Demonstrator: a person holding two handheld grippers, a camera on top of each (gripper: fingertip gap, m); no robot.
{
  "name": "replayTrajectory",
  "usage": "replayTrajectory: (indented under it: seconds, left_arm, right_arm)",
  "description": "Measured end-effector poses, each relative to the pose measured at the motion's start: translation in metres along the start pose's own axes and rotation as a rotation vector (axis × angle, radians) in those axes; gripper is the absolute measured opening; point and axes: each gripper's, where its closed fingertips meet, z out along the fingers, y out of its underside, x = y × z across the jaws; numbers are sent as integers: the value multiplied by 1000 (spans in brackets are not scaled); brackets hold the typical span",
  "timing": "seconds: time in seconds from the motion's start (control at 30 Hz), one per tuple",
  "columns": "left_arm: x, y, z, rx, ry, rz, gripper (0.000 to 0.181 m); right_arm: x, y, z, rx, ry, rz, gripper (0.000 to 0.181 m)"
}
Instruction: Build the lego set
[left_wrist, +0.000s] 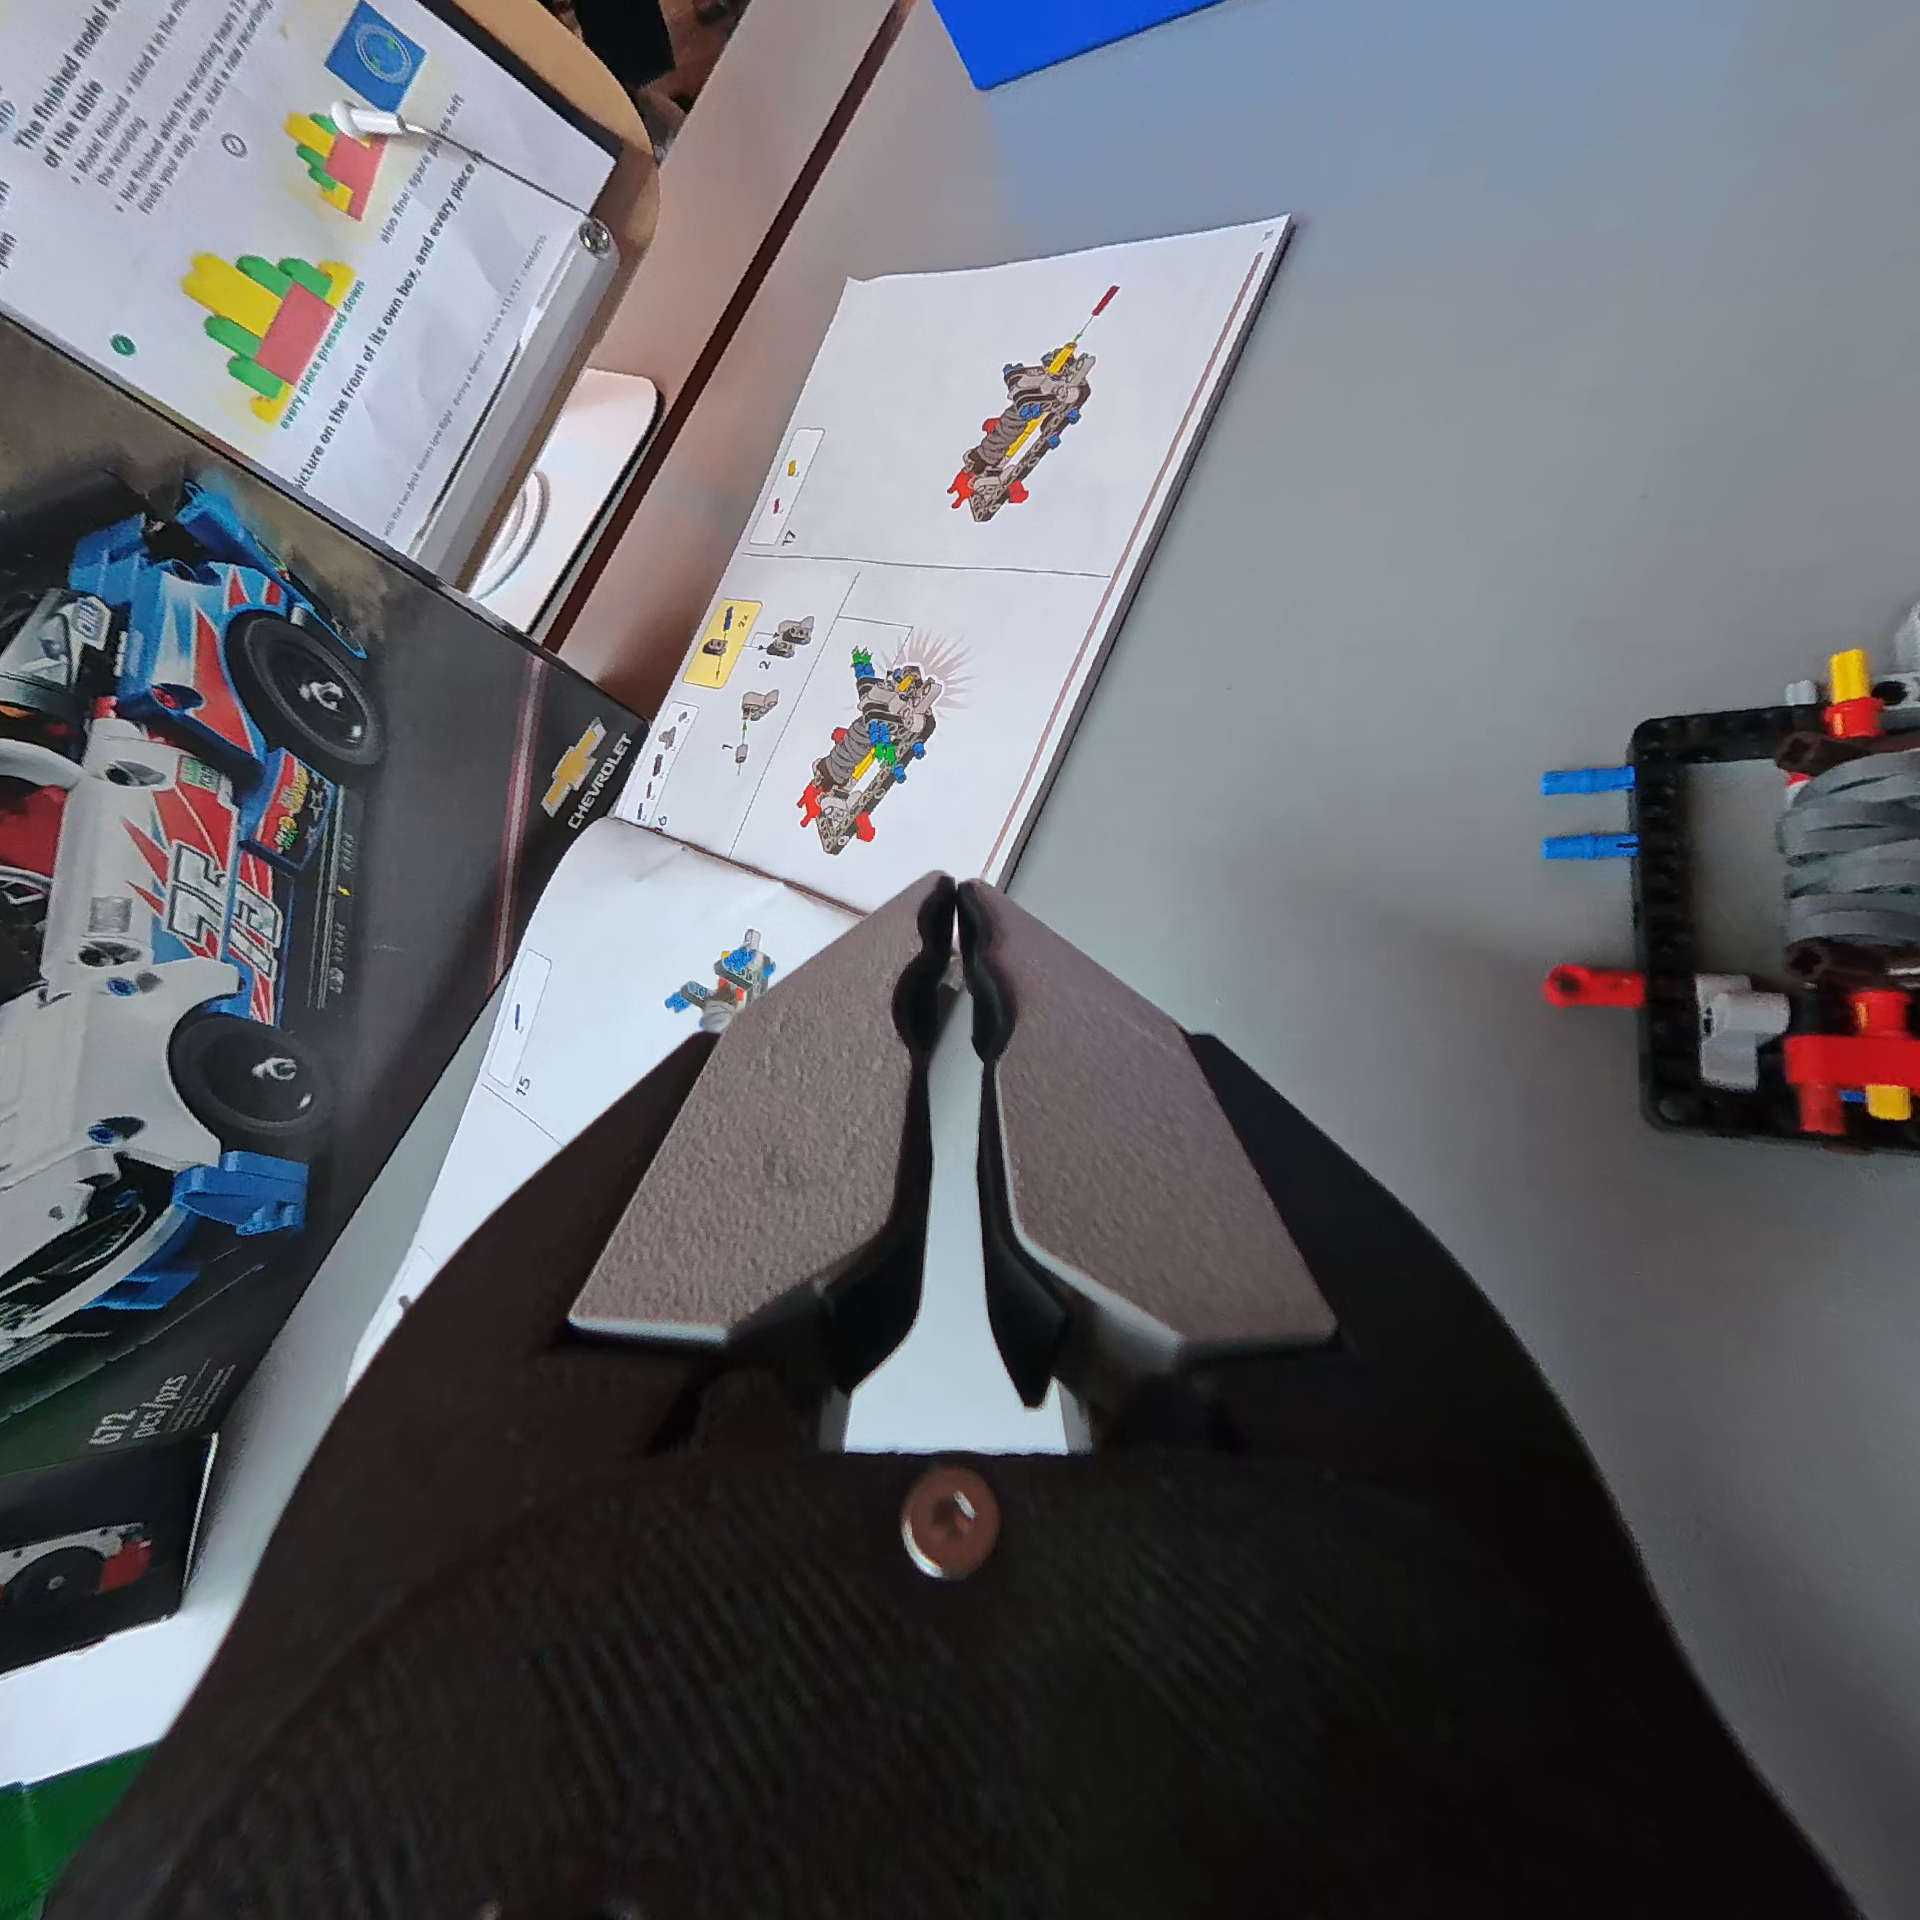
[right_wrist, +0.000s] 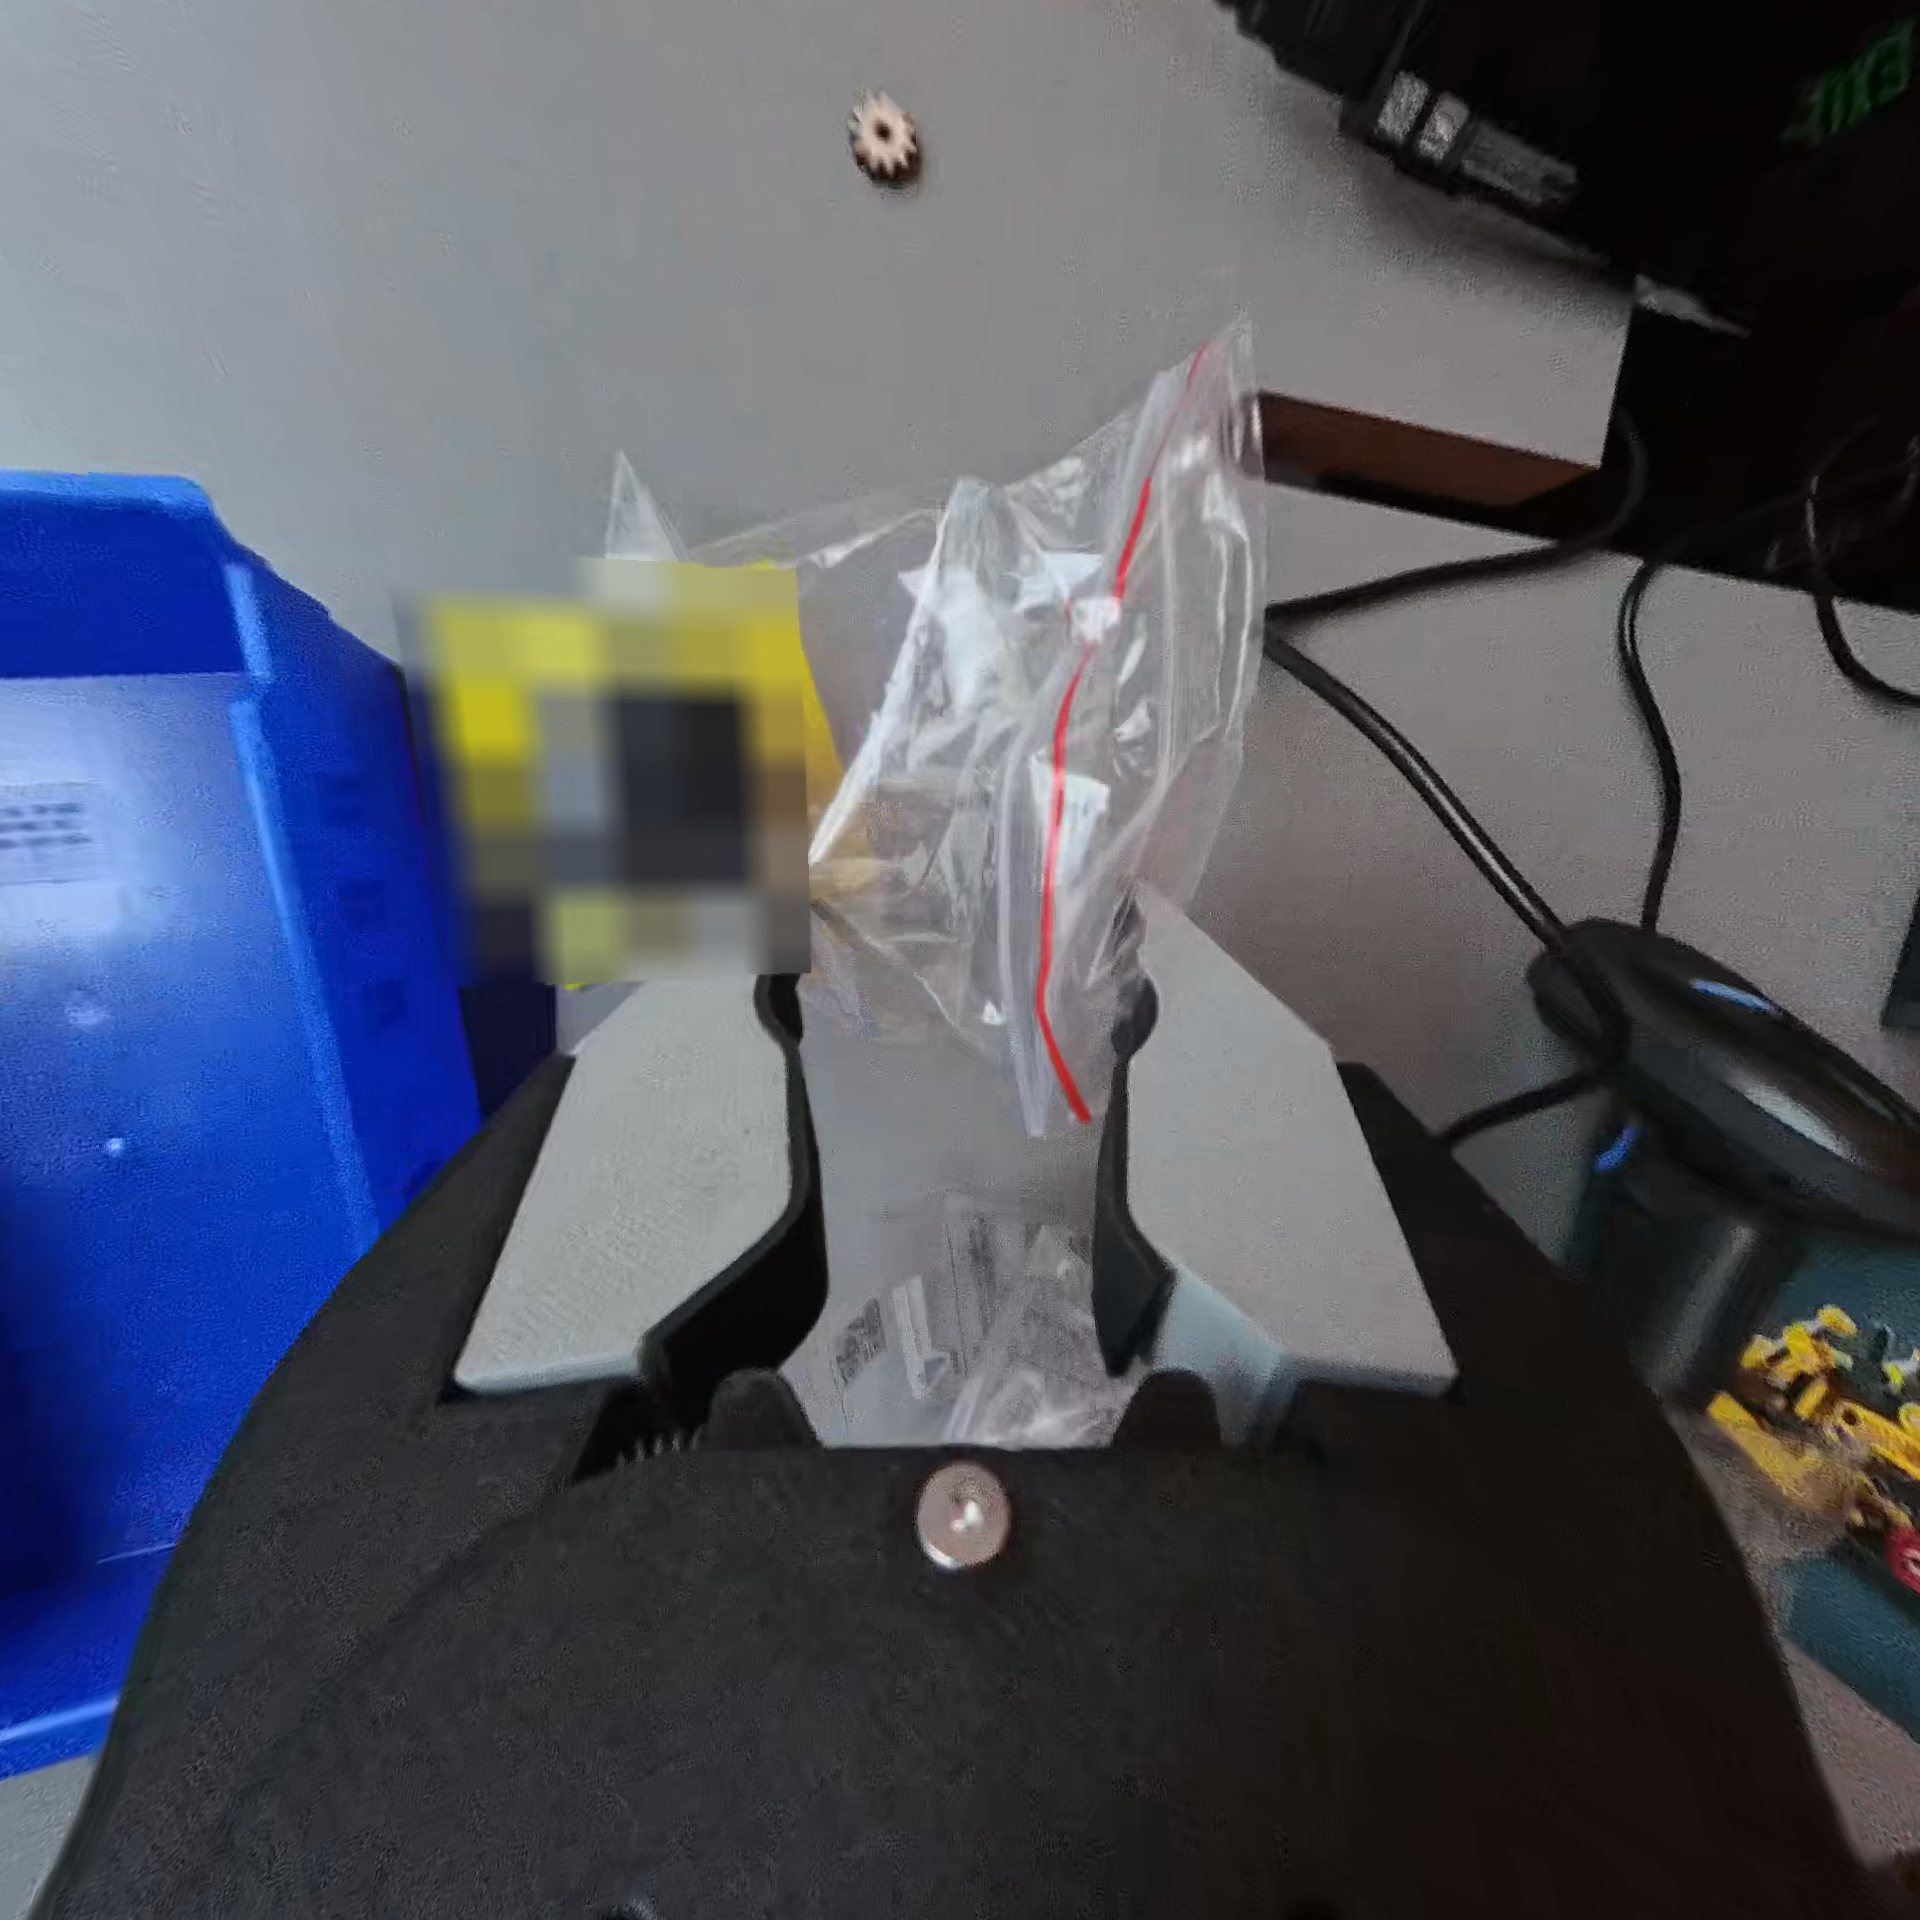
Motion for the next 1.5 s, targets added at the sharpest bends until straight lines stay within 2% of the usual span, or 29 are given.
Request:
replayTrajectory:
  seconds: [0.03, 0.07, 0.17, 0.27, 0.37, 0.43, 0.53, 0.63, 0.73, 0.8, 0.87, 0.93, 1.0, 1.17, 1.23, 1.27, 1.33, 1.47, 1.5]
  left_arm:
    - [0, 1, 0, -2, 3, -4, 0]
    - [0, 1, -1, 0, 4, -4, 0]
    - [0, 0, -6, 10, 1, 3, 0]
    - [1, -2, -12, 25, 5, -1, 0]
    - [-3, -2, -22, 34, 3, -21, 0]
    - [-12, 2, -32, 31, -14, -69, 1]
    - [-36, 17, -56, 6, -73, -155, 15]
    - [-50, 42, -89, -29, -103, -226, 28]
    - [-53, 74, -122, -76, -125, -277, 29]
    - [-47, 96, -140, -111, -125, -313, 29]
    - [-27, 114, -153, -132, -72, -369, 29]
    - [7, 126, -153, -129, 38, -463, 33]
    - [42, 127, -141, -107, 159, -539, 34]
    - [56, 145, -90, -172, 121, -545, 32]
    - [59, 147, -76, -185, 143, -534, 21]
    - [57, 148, -75, -183, 143, -530, 6]
    - [45, 159, -79, -220, 105, -515, 6]
    - [6, 198, -95, -266, -31, -513, 6]
    - [-7, 212, -101, -288, -77, -512, 6]
  right_arm:
    - [9, 9, -1, -34, 46, 21, 49]
    - [18, 11, -6, -20, 91, 40, 48]
    - [36, -1, -39, 109, 163, 78, 67]
    - [28, -7, -75, 154, 157, 64, 71]
    - [-5, -14, -117, 265, 175, -35, 66]
    - [-47, -11, -142, 331, 115, -86, 71]
    - [-137, 9, -179, 459, -84, -166, 73]
    - [-237, 49, -209, 578, -296, -255, 72]
    - [-342, 105, -219, 632, -558, -359, 70]
    - [-403, 140, -218, 657, -679, -442, 67]
    - [-454, 170, -206, 660, -721, -545, 61]
    - [-499, 193, -190, 624, -717, -644, 59]
    - [-544, 212, -183, 572, -752, -738, 59]
    - [-631, 225, -186, 505, -901, -835, 59]
    - [-657, 226, -181, 453, -922, -896, 62]
    - [-668, 224, -177, 428, -913, -936, 57]
    - [-691, 215, -168, 379, -881, -1018, 48]
    - [-742, 193, -155, 264, -884, -1136, 49]
    - [-753, 192, -150, 227, -886, -1169, 40]
